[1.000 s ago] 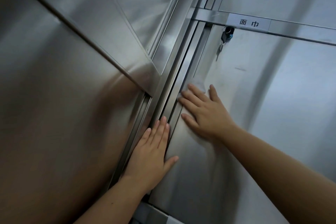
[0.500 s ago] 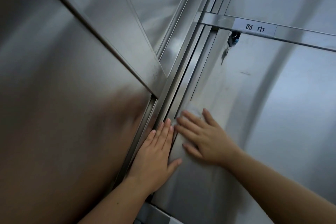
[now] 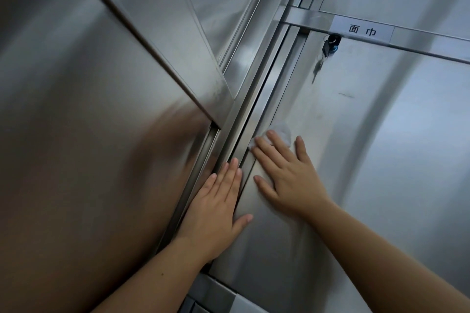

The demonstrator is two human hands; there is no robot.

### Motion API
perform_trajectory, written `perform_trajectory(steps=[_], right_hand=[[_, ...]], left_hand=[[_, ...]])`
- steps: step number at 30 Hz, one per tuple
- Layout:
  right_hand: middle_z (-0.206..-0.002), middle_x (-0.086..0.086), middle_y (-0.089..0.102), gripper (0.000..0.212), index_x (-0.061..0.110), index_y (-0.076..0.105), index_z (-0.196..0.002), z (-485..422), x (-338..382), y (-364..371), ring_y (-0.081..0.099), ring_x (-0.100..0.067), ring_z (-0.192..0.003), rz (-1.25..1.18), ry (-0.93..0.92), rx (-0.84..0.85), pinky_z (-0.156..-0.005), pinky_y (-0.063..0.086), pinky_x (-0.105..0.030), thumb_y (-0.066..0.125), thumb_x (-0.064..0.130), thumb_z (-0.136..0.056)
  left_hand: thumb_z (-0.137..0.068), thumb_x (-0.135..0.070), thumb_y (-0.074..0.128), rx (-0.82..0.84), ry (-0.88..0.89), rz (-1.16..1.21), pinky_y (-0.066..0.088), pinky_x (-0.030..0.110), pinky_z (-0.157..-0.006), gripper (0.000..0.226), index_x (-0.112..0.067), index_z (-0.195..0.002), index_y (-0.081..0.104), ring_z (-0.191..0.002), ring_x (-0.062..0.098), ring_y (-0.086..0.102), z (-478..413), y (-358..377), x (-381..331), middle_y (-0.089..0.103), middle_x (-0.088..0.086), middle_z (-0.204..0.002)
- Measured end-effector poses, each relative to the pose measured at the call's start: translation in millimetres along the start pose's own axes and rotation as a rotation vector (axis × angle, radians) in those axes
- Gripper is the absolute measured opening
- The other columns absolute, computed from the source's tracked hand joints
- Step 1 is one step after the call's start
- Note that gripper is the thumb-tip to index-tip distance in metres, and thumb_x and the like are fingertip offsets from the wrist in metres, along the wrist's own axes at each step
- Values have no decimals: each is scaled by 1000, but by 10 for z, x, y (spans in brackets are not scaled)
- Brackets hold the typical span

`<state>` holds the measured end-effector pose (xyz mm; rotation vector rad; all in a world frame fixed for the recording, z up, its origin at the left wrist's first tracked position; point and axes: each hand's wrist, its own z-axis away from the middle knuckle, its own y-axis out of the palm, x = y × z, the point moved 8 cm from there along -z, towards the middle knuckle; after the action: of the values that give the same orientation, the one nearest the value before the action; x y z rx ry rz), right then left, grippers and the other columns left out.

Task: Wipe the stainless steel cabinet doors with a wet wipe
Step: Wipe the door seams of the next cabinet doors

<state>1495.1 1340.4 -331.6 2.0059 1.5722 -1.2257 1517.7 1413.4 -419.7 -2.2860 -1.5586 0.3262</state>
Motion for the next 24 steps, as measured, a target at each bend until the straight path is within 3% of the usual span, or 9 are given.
perform_trajectory(steps=[3,5,7,9,11,16,18,21,24], right_hand=[[-141,-4,47,59,14,49,-135,-6,-5,-21,35,-27,-135,4,-14,-17,-108,12,-51,28,44,-88],[-138,-5,50,58,14,53,-132,-25,-31,-35,38,-27,-133,24,-40,-14,-107,14,-50,28,43,-89],[-137,-4,51,57,15,55,-130,-40,-58,-30,39,-27,-132,42,-56,3,-107,16,-51,27,43,-89],[-138,-4,51,57,16,54,-130,-56,-80,-24,38,-25,-133,37,-49,16,-110,18,-53,25,43,-90],[-137,-4,51,58,16,55,-130,-82,-95,-43,38,-25,-133,26,-35,8,-107,23,-57,24,44,-89],[-130,-5,57,56,15,57,-127,-224,-258,-92,40,-24,-133,37,-8,-16,-105,23,-59,25,41,-90],[-132,-5,55,55,14,55,-129,-292,-335,-90,36,-25,-135,27,-9,-13,-107,19,-59,25,40,-91],[-129,-5,57,52,13,58,-126,-345,-419,-123,38,-25,-134,48,-26,-65,-105,23,-60,28,39,-91],[-131,-5,56,51,14,58,-125,-387,-483,-140,37,-25,-134,42,-42,-87,-105,26,-58,30,39,-91]], left_hand=[[-82,-62,1,82,-35,59,-27,33,-103,77,-13,-128,-37,-133,19,-33,29,48,12,-40,5,-142],[-86,-60,8,51,-31,19,-6,39,-113,80,-7,-141,-15,-142,22,-10,31,0,3,-17,12,-153],[-86,-58,13,63,-56,40,21,43,-111,79,-5,-144,15,-141,25,18,23,-50,9,13,16,-153],[-81,-62,0,48,-29,49,-2,41,-114,83,-9,-144,-9,-143,22,-8,31,-36,-5,-15,12,-154],[-75,-66,-10,91,-52,83,-25,34,-106,83,-14,-136,-30,-135,15,-31,32,11,17,-37,3,-146],[-74,-70,-10,65,-59,54,-33,21,-99,81,-18,-130,-38,-130,8,-40,-180,-71,5,-43,-1,-143],[-77,-70,-4,46,-74,67,-29,21,-103,82,-18,-134,-31,-134,9,-33,-308,-120,9,-34,0,-148],[-84,-66,19,11,-50,84,-4,32,-115,85,-9,-144,3,-142,24,0,-503,-216,-24,-1,9,-155],[-83,-64,31,-16,-38,66,14,36,-109,88,0,-142,24,-138,34,20,-702,-305,-43,19,16,-151]])
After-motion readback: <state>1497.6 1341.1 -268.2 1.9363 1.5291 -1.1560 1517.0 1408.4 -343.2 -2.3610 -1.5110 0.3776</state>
